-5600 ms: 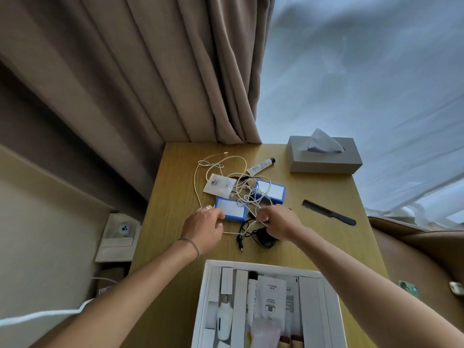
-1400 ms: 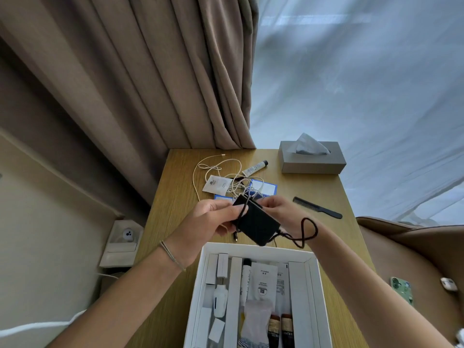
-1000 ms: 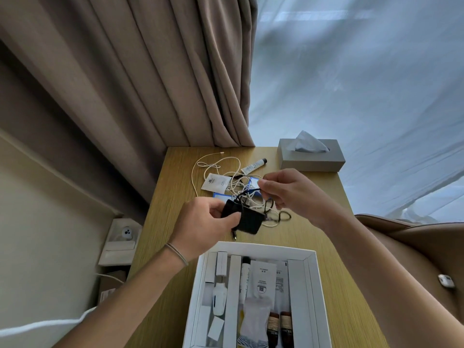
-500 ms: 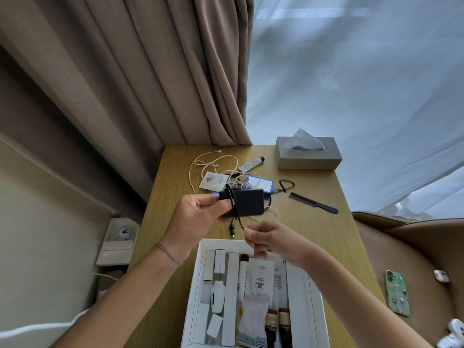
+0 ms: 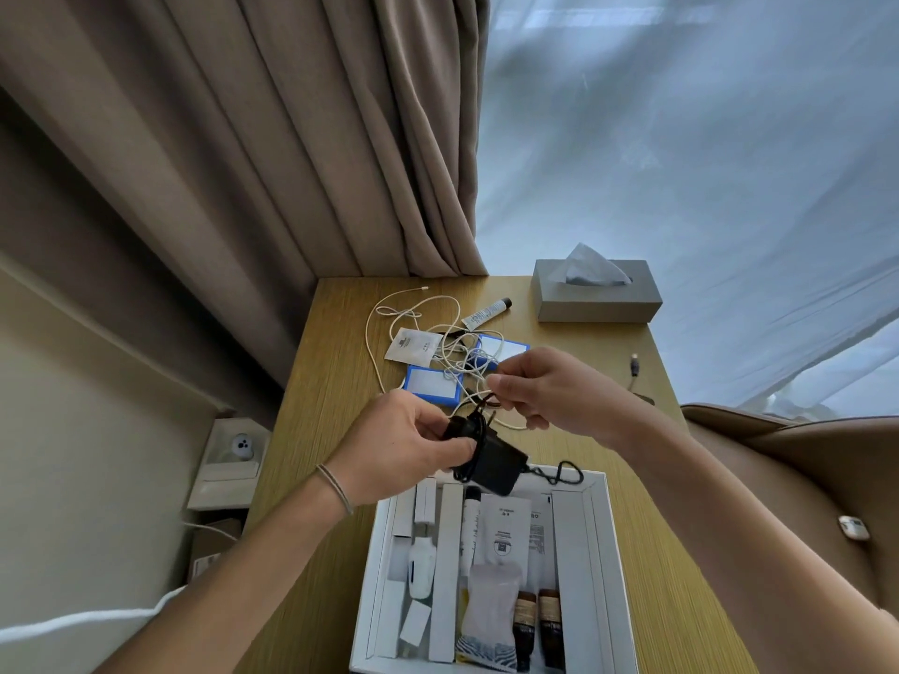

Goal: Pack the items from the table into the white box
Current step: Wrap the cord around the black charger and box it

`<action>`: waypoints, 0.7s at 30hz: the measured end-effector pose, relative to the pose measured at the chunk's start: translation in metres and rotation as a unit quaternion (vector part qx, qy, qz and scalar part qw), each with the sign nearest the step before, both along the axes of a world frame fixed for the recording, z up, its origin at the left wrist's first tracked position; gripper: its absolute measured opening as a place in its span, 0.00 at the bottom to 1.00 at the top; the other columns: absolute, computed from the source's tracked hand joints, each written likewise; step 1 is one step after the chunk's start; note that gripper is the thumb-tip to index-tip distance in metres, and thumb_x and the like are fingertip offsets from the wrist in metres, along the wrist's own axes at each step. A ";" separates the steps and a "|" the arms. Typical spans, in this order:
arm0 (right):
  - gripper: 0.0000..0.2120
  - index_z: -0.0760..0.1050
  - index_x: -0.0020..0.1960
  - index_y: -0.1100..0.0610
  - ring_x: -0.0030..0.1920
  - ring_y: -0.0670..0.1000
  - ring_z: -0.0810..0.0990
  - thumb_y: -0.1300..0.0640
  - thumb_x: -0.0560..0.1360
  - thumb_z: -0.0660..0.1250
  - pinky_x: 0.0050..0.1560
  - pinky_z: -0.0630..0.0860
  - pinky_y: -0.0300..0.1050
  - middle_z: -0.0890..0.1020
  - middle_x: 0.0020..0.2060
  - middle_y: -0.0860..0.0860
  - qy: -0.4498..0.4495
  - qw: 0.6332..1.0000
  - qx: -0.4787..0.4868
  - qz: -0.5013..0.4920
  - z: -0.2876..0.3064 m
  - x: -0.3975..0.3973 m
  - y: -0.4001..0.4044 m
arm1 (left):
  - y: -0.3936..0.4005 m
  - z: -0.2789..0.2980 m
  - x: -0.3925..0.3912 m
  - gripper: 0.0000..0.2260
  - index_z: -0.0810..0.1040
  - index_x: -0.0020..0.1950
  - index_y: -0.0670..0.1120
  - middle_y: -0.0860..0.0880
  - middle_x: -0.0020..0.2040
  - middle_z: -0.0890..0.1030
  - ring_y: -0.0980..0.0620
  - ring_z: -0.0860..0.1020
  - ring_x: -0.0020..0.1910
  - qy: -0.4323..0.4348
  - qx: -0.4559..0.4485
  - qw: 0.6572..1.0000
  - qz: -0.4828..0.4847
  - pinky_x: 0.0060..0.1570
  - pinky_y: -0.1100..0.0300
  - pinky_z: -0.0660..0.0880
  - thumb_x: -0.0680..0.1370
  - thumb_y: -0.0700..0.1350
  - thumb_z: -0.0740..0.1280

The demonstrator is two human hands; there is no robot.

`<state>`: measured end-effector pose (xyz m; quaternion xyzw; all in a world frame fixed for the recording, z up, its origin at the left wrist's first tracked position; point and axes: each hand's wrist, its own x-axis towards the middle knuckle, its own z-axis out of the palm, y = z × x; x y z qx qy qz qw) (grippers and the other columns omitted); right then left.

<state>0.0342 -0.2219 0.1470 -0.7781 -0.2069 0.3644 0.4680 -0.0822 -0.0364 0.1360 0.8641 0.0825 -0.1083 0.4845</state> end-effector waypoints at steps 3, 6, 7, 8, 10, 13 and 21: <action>0.19 0.72 0.34 0.54 0.26 0.47 0.64 0.53 0.84 0.62 0.30 0.63 0.45 0.67 0.24 0.45 0.007 0.999 0.011 -0.052 0.005 -0.018 -0.004 | 0.002 -0.002 0.002 0.05 0.87 0.40 0.49 0.54 0.33 0.85 0.59 0.82 0.31 -0.035 -0.006 0.997 0.062 0.30 0.60 0.77 0.71 0.50 0.76; 0.18 0.72 0.36 0.57 0.25 0.47 0.62 0.55 0.84 0.60 0.31 0.62 0.45 0.66 0.23 0.44 0.012 0.995 0.035 -0.092 0.007 -0.034 -0.008 | -0.001 -0.003 0.002 0.10 0.87 0.41 0.51 0.54 0.33 0.86 0.55 0.85 0.34 -0.051 -0.019 0.993 0.103 0.36 0.54 0.83 0.67 0.55 0.74; 0.18 0.72 0.37 0.57 0.25 0.47 0.63 0.55 0.84 0.59 0.30 0.63 0.45 0.66 0.22 0.44 -0.001 0.994 0.041 -0.102 0.006 -0.041 -0.008 | -0.003 -0.004 0.002 0.10 0.87 0.41 0.51 0.55 0.34 0.86 0.55 0.85 0.35 -0.055 -0.018 0.992 0.114 0.38 0.52 0.83 0.67 0.56 0.74; 0.18 0.73 0.37 0.57 0.24 0.47 0.65 0.55 0.84 0.59 0.29 0.64 0.45 0.67 0.22 0.43 -0.011 0.993 0.047 -0.107 0.003 -0.047 -0.008 | -0.004 -0.005 0.002 0.09 0.87 0.42 0.52 0.55 0.34 0.86 0.55 0.85 0.35 -0.062 -0.020 0.990 0.126 0.39 0.51 0.84 0.68 0.55 0.74; 0.18 0.75 0.37 0.55 0.23 0.46 0.68 0.54 0.84 0.59 0.27 0.68 0.43 0.70 0.21 0.44 -0.005 0.993 0.059 -0.098 -0.006 -0.064 -0.006 | -0.007 -0.007 0.006 0.03 0.87 0.43 0.53 0.55 0.35 0.86 0.56 0.85 0.36 -0.080 -0.034 0.985 0.152 0.39 0.52 0.83 0.71 0.50 0.76; 0.19 0.74 0.38 0.57 0.25 0.48 0.68 0.54 0.85 0.57 0.30 0.71 0.43 0.69 0.23 0.47 0.075 0.991 0.092 -0.063 -0.029 -0.080 -0.007 | -0.009 -0.003 0.010 0.01 0.87 0.43 0.50 0.51 0.37 0.87 0.55 0.85 0.36 -0.091 -0.107 0.975 0.171 0.36 0.60 0.80 0.74 0.45 0.75; 0.09 0.75 0.44 0.63 0.35 0.52 0.74 0.57 0.79 0.66 0.40 0.76 0.39 0.75 0.34 0.57 0.256 0.956 0.142 -0.014 -0.070 -0.038 -0.047 | 0.002 0.003 0.005 0.10 0.87 0.44 0.46 0.44 0.37 0.85 0.48 0.77 0.34 0.040 -0.185 0.980 -0.055 0.33 0.63 0.69 0.72 0.52 0.74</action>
